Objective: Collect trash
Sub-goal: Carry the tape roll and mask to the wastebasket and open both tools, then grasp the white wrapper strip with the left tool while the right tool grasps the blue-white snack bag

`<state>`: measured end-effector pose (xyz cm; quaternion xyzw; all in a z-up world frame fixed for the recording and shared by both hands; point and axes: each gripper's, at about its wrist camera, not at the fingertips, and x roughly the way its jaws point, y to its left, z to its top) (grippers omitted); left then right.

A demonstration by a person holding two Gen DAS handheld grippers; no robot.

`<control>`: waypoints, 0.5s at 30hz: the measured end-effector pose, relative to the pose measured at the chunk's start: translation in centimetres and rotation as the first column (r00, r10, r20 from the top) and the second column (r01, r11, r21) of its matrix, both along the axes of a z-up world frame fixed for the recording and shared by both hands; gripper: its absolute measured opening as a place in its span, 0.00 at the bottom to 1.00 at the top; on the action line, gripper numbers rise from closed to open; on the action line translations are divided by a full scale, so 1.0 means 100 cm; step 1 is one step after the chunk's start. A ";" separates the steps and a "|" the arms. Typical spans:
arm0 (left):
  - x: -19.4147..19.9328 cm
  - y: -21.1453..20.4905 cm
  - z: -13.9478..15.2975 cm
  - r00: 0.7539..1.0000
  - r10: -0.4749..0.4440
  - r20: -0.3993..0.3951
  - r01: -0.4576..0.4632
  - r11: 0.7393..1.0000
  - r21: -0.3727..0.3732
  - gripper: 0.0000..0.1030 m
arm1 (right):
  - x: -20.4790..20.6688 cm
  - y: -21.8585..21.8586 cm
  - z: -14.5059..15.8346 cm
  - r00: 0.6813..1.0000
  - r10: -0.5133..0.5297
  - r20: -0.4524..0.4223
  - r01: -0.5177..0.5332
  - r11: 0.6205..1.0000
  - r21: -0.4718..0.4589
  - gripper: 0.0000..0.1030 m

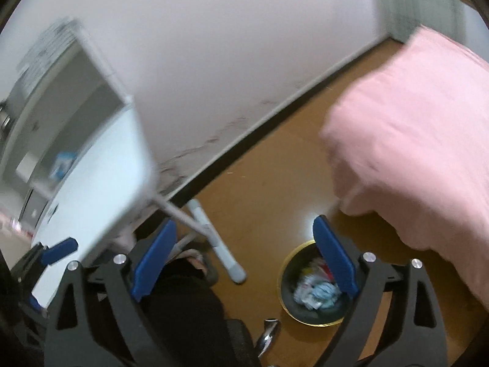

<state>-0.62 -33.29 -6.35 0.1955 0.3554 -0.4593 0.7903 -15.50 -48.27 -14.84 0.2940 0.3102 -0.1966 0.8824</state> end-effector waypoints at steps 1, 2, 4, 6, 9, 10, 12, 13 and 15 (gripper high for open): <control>0.005 0.013 0.004 1.000 0.025 0.009 -0.025 1.000 0.003 0.86 | 0.010 0.009 0.004 0.999 0.039 0.004 -0.039 0.999 0.000 0.85; 0.012 0.031 0.007 0.998 0.060 0.023 -0.060 0.998 0.011 0.86 | 0.021 0.019 0.007 0.997 0.079 0.009 -0.079 0.997 0.002 0.85; 0.028 0.065 0.014 0.991 0.119 0.055 -0.121 0.992 0.035 0.86 | 0.041 0.038 0.016 0.987 0.160 0.019 -0.160 0.987 -0.001 0.85; 0.053 0.105 0.025 0.975 0.214 0.068 -0.217 0.975 0.044 0.86 | 0.060 0.055 0.025 0.972 0.232 0.027 -0.232 0.973 -0.010 0.86; 0.093 0.158 0.041 0.944 0.324 0.062 -0.327 0.944 0.042 0.86 | 0.090 0.088 0.037 0.940 0.341 0.018 -0.340 0.940 -0.037 0.87; 0.103 0.171 0.045 0.934 0.352 0.065 -0.355 0.934 0.037 0.87 | 0.097 0.097 0.040 0.929 0.369 0.012 -0.368 0.929 -0.044 0.87; 0.129 0.204 0.054 0.908 0.411 0.081 -0.415 0.909 0.039 0.88 | 0.119 0.119 0.046 0.898 0.441 -0.006 -0.440 0.896 -0.065 0.87; 0.137 0.215 0.056 0.900 0.428 0.086 -0.432 0.901 0.039 0.88 | 0.125 0.126 0.047 0.889 0.459 -0.013 -0.458 0.886 -0.074 0.87; 0.160 0.238 0.055 0.884 0.455 0.106 -0.461 0.886 0.052 0.88 | 0.143 0.142 0.052 0.864 0.503 -0.027 -0.504 0.860 -0.085 0.87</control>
